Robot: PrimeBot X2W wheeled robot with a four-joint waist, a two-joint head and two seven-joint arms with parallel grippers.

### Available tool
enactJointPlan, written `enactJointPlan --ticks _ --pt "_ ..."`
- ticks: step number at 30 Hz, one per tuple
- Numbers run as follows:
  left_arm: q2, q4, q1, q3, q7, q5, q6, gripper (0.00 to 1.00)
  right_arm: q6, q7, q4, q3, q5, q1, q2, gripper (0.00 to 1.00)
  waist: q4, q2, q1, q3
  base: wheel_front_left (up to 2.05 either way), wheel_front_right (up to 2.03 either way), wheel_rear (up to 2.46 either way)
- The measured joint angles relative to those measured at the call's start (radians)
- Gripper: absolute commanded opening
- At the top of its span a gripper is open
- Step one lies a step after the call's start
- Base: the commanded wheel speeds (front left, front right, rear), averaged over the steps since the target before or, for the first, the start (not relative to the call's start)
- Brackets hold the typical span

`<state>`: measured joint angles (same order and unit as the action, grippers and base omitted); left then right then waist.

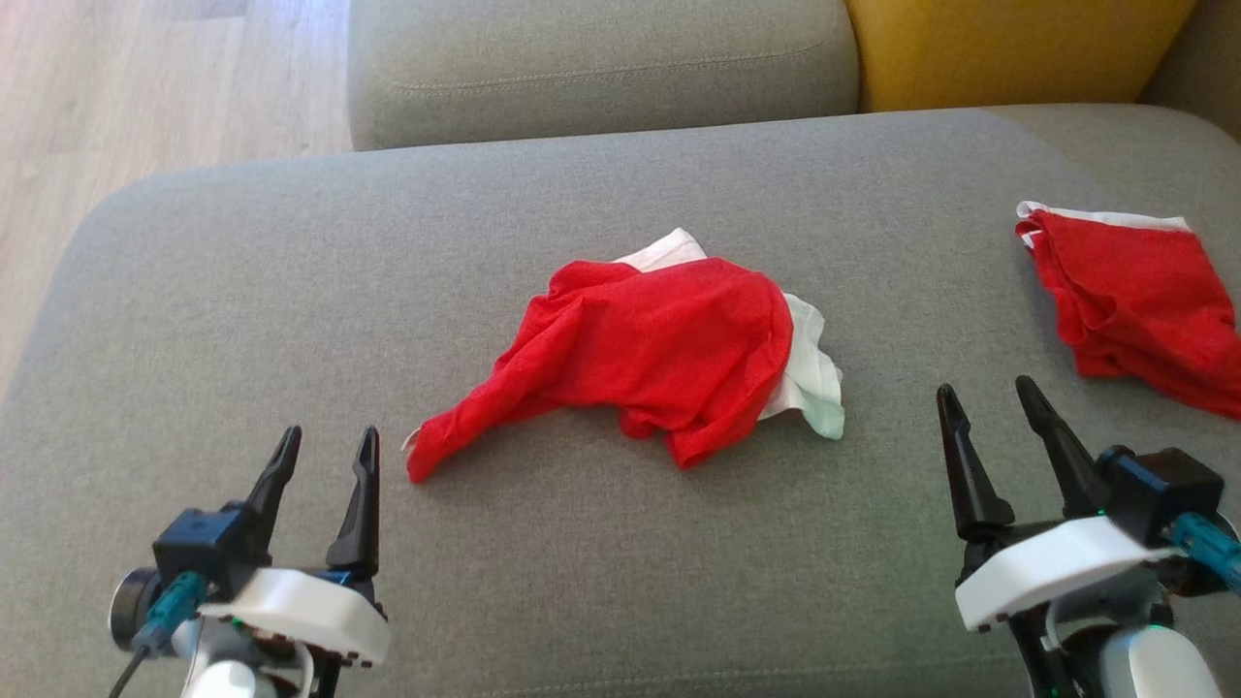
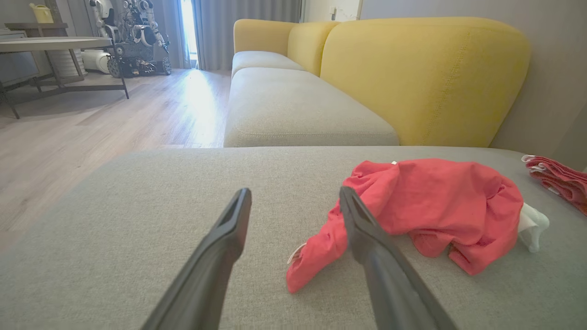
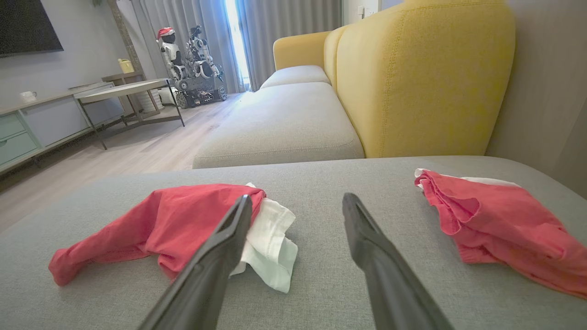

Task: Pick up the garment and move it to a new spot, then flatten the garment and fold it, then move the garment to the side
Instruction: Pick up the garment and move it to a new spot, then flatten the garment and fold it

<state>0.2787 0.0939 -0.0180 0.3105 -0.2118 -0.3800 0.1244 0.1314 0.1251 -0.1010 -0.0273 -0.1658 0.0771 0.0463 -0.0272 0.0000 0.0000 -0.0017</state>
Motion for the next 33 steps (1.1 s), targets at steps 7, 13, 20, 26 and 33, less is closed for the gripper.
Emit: enactJointPlan --ticks 7,13,20,26,33 --pt "0.004 -0.008 -0.002 0.002 0.016 -0.003 0.003 1.00 0.000 0.008 -0.009 0.002 0.000 0.000 0.000 1.00 0.001 0.0000 0.0000 0.001 0.00 0.00 0.00" --pt "0.005 -0.008 -0.002 0.009 0.026 -0.010 0.007 1.00 0.000 0.008 -0.012 0.004 0.000 0.000 0.000 1.00 0.000 0.0000 0.0000 0.003 0.00 0.00 0.00" --pt "0.007 -0.006 -0.002 0.014 0.027 -0.010 0.008 1.00 0.000 0.009 -0.012 0.006 0.000 0.000 0.000 1.00 0.003 0.0000 0.0000 0.007 0.00 0.00 0.00" --pt "0.007 -0.005 -0.001 0.026 0.027 -0.010 0.009 1.00 0.000 0.008 -0.012 0.006 0.000 0.000 0.000 1.00 0.005 0.0000 0.0000 0.012 0.00 0.00 0.00" --pt "0.005 -0.030 0.034 0.075 0.052 -0.010 -0.016 1.00 0.000 0.008 -0.026 0.009 0.000 -0.003 0.000 1.00 0.009 0.0000 0.0000 0.041 0.00 0.00 0.00"
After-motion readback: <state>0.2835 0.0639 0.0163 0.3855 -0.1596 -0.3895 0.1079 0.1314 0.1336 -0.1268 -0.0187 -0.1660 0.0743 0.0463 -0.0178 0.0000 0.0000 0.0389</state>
